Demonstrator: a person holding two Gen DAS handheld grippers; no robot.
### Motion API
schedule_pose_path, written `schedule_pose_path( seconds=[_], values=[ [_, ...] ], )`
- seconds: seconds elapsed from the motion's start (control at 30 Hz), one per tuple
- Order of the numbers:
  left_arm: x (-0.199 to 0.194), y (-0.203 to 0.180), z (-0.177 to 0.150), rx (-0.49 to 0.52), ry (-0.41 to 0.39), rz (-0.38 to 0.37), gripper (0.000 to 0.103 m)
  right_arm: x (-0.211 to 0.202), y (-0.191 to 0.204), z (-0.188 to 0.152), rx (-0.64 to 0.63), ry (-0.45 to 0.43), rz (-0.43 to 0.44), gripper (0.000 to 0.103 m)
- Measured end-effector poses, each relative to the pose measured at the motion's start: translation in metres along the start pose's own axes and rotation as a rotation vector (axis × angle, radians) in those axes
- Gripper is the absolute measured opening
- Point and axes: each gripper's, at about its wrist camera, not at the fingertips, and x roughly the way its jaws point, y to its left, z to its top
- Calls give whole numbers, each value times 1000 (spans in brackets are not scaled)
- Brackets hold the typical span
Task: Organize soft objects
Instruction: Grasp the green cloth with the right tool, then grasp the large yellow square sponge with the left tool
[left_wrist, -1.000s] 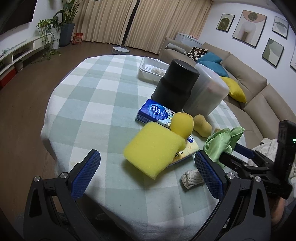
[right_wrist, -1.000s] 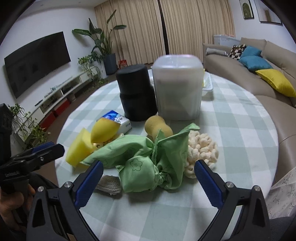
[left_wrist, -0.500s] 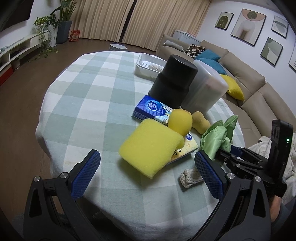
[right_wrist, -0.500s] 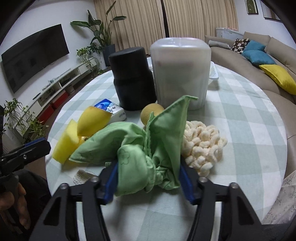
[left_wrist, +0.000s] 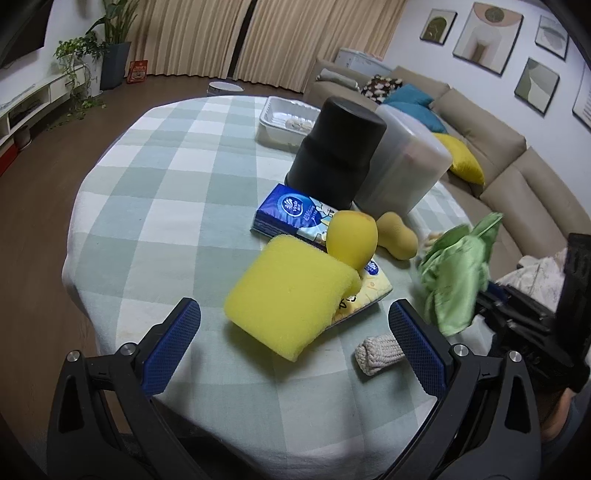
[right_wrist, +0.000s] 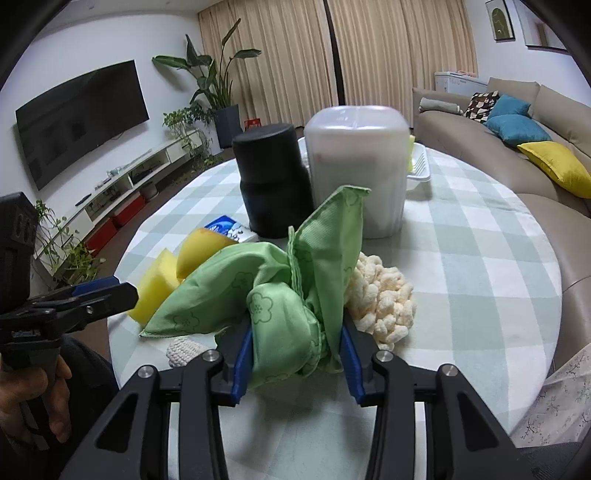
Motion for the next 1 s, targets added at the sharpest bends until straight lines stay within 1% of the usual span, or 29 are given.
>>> schedule_pose_path(
  seconds=[0.07, 0.17, 0.27, 0.33, 0.37, 0.4, 0.43, 0.47, 0.5, 0.63, 0.8, 0.9, 1.0],
  values=[
    [4, 0, 3, 11, 20, 4, 103, -5, -2, 1, 6, -19, -3, 44],
    [7, 6, 6, 3, 45, -22, 103, -11, -4, 2, 13, -43, 5, 44],
    [15, 10, 10, 1, 107, -78, 103, -12, -5, 3, 8, -48, 5, 44],
    [24, 10, 11, 10, 153, -83, 102, -11, -6, 2, 11, -45, 8, 44],
    [26, 8, 11, 23, 156, -75, 102, -10, -6, 2, 12, -44, 9, 44],
    [27, 6, 11, 31, 153, -74, 100, -9, -6, 2, 13, -43, 10, 44],
    [27, 5, 11, 33, 149, -79, 89, -9, -6, 2, 13, -44, 11, 44],
    [27, 5, 11, 32, 144, -88, 70, -9, -6, 2, 12, -43, 10, 44],
    [28, 6, 11, 29, 147, -96, 64, -9, -6, 2, 11, -43, 9, 44],
    [25, 3, 10, 43, 131, -102, 62, -8, -6, 1, 8, -43, 5, 44],
    [12, -1, 8, 63, 79, -90, 59, -9, -7, 2, 12, -49, 7, 44],
    [3, 1, 8, 46, 43, -84, 59, -11, -6, 2, 6, -57, 3, 44],
    [-5, 4, 7, 25, 24, -84, 59, -13, -6, 2, 3, -61, 0, 44]
  ],
)
